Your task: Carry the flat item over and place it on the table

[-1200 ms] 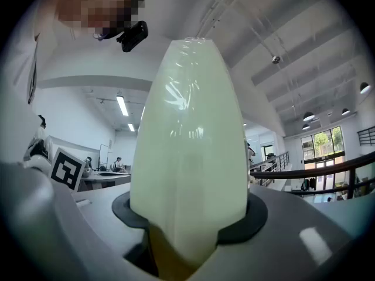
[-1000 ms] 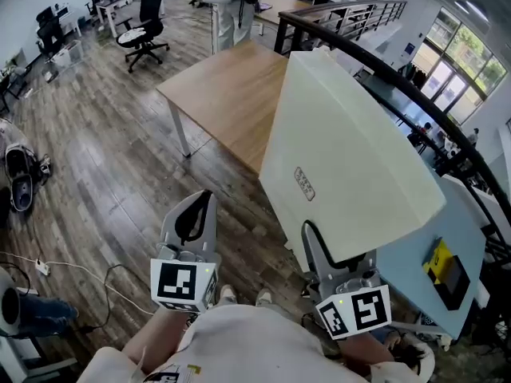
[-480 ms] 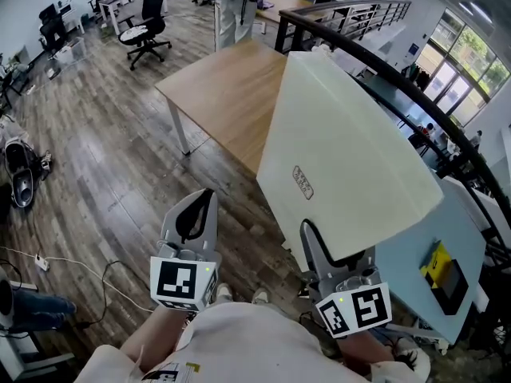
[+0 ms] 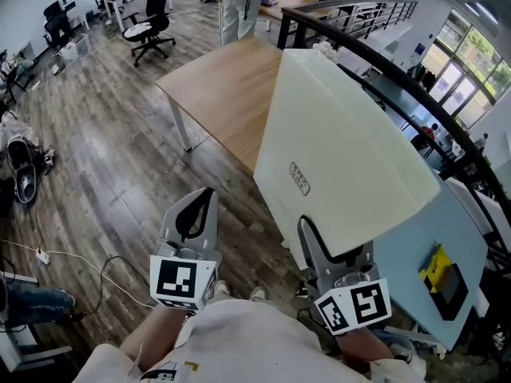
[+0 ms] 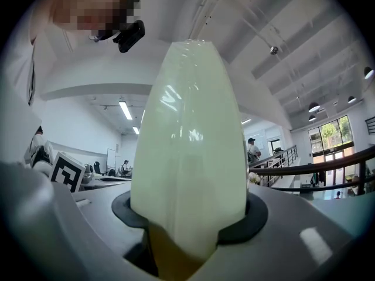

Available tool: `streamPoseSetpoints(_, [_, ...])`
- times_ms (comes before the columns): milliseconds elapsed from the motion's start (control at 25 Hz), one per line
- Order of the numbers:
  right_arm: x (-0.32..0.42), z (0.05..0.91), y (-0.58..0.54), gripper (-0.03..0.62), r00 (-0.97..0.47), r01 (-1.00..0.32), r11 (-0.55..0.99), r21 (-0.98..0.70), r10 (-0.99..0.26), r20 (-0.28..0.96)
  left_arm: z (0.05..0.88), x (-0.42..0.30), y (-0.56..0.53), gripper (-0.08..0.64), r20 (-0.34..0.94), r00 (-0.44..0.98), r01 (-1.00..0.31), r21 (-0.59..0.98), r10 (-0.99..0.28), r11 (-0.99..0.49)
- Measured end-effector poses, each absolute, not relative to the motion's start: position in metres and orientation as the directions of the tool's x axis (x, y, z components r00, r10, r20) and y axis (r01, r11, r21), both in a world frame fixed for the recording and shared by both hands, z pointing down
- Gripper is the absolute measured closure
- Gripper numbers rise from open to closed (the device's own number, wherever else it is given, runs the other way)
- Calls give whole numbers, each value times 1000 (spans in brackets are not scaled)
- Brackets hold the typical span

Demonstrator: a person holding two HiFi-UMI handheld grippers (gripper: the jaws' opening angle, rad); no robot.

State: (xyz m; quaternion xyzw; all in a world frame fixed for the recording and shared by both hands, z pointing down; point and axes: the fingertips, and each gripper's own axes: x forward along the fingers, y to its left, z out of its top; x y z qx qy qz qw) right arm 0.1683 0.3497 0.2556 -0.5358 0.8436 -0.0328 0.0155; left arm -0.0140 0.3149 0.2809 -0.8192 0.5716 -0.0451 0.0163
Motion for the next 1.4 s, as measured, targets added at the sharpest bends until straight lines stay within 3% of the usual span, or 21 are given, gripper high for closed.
streamPoseSetpoints(1400, [220, 297, 334, 304, -506, -858, 501, -112, -862, 15, 311, 36, 323, 558, 74, 242, -965, -90, -968, -248])
